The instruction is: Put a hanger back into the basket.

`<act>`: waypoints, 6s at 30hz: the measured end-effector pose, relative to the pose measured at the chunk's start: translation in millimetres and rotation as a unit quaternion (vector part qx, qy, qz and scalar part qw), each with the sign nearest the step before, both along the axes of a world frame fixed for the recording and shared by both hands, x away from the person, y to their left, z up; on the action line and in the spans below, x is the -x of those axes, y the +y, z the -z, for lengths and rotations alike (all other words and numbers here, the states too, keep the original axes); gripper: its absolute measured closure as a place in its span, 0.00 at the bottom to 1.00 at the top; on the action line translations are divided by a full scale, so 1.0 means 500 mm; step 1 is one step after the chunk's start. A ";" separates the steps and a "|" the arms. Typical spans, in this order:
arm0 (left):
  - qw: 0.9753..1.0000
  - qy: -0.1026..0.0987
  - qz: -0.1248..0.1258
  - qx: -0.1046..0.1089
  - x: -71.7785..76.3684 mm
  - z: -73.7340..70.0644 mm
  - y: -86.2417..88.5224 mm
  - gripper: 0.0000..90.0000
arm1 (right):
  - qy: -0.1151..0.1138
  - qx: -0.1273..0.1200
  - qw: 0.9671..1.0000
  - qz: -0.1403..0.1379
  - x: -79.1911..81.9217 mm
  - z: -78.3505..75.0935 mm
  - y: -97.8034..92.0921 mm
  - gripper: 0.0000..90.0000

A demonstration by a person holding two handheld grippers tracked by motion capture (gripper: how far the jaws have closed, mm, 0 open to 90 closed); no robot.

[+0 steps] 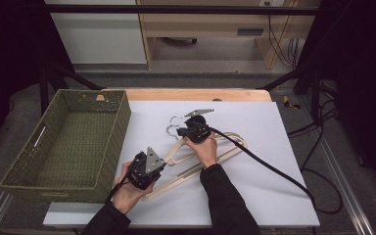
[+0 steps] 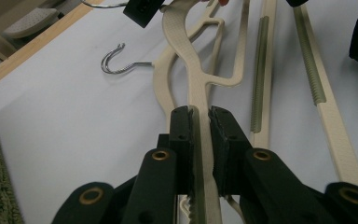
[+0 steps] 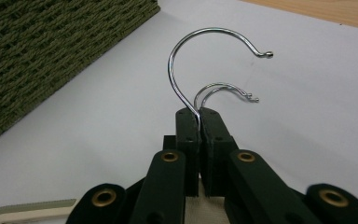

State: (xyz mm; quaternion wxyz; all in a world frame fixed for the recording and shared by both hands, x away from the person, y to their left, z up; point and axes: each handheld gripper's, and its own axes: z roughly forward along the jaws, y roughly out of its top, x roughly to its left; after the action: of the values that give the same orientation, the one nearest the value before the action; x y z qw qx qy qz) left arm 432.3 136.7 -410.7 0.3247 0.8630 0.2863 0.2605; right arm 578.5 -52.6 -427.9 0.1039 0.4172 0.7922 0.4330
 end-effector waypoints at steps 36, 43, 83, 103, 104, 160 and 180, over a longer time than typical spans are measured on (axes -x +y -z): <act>0.974 0.158 0.034 0.161 -0.125 0.034 -0.043 0.56 | -0.118 -0.035 0.992 -0.036 0.119 -0.041 -0.046 0.99; 0.971 0.165 0.038 0.171 -0.115 0.030 -0.050 0.82 | -0.123 -0.029 0.991 -0.047 0.137 -0.051 -0.052 0.99; 0.979 0.052 0.056 0.191 0.016 -0.103 -0.004 0.95 | -0.171 -0.069 0.983 0.010 0.281 -0.119 -0.316 0.19; 0.980 -0.003 0.033 0.194 0.003 -0.230 0.108 0.96 | -0.162 -0.038 0.985 0.035 0.283 -0.096 -0.346 0.08; 0.981 -0.003 0.033 0.194 0.001 -0.234 0.113 0.96 | -0.161 -0.038 0.986 0.036 0.285 -0.097 -0.348 0.08; 0.990 -0.016 -0.102 0.100 -0.117 -0.200 0.570 0.96 | -0.146 -0.032 0.987 0.061 0.294 -0.075 -0.395 0.06; 0.991 0.034 -0.113 0.058 -0.108 -0.056 0.511 0.93 | -0.142 -0.027 0.988 0.057 0.292 -0.070 -0.389 0.06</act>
State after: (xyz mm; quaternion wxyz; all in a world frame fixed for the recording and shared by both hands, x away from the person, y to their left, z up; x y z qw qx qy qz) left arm 486.4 392.2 -382.5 0.3329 0.8133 0.4071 0.2490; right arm 432.4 -246.9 -392.9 0.2285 0.3989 0.7325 0.5022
